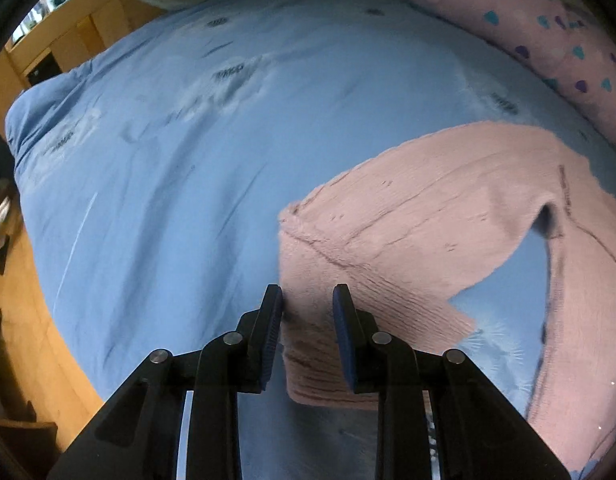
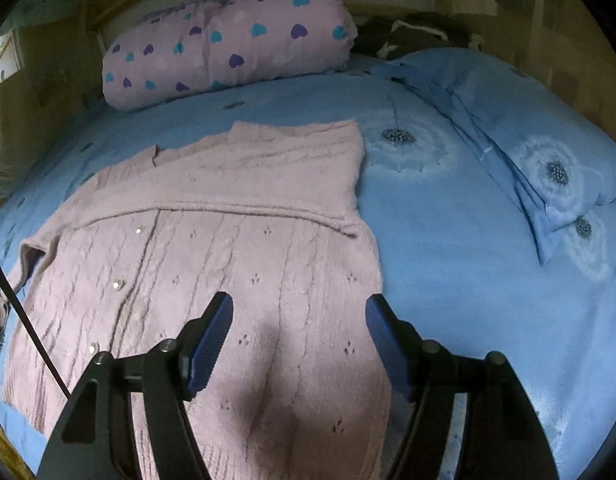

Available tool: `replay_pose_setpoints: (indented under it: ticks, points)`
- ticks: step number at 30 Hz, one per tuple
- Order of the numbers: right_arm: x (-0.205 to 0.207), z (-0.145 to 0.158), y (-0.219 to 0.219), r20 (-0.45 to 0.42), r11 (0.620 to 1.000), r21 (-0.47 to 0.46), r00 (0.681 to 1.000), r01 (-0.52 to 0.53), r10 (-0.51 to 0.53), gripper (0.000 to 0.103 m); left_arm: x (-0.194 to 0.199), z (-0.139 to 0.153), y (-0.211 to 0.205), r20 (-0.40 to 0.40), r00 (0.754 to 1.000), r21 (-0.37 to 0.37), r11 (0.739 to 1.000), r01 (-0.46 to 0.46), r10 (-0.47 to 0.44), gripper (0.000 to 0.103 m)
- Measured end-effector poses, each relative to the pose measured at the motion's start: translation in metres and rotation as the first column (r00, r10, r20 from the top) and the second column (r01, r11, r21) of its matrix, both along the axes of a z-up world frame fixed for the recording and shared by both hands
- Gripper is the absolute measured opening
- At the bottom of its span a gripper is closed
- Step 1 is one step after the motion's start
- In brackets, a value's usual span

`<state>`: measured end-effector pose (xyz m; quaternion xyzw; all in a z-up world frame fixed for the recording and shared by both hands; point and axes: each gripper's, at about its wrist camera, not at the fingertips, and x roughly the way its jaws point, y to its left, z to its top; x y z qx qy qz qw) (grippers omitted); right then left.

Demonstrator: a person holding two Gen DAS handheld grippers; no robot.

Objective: Fold small clothes
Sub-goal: 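Move the open left gripper to the loose sleeve cuff, then grasp the sleeve cuff with the left gripper and lift it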

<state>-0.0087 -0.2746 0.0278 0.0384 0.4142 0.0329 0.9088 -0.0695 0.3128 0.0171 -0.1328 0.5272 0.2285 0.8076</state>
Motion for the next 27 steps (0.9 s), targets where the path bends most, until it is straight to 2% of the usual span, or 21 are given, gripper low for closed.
replay_pose_setpoints:
  ticks: [8,13,19,21,22,23,27]
  points:
    - [0.001,0.0,0.01,0.011,0.999,-0.026,1.0,-0.019,0.019,0.072,-0.003,-0.009,0.012,0.081,0.996,-0.111,0.994,-0.018,0.027,0.024]
    - [0.001,0.0,0.013,0.015,0.999,-0.033,1.0,-0.027,0.028,0.072,-0.003,-0.011,0.016,0.119,0.993,-0.143,0.99,-0.006,0.023,0.03]
    - [0.002,-0.002,0.015,0.006,0.999,-0.043,1.0,-0.028,0.029,0.072,-0.008,-0.016,0.015,0.145,0.989,-0.155,0.988,-0.002,0.025,0.03]
    - [0.002,-0.001,0.015,0.007,0.999,-0.035,1.0,-0.028,0.028,0.072,-0.007,-0.016,0.015,0.144,0.989,-0.153,0.988,-0.004,0.026,0.027]
    - [0.001,-0.001,0.015,0.008,0.999,-0.033,1.0,-0.028,0.029,0.072,-0.007,-0.014,0.013,0.148,0.989,-0.144,0.99,-0.001,0.022,0.01]
    - [0.001,-0.001,0.016,0.01,0.999,-0.033,1.0,-0.028,0.029,0.072,-0.007,-0.012,0.012,0.152,0.988,-0.137,0.991,0.002,0.019,0.005]
    - [0.0,-0.001,0.016,0.014,0.999,-0.033,0.999,-0.032,0.032,0.072,-0.008,0.006,0.016,0.18,0.983,-0.085,0.996,-0.018,0.033,0.003]
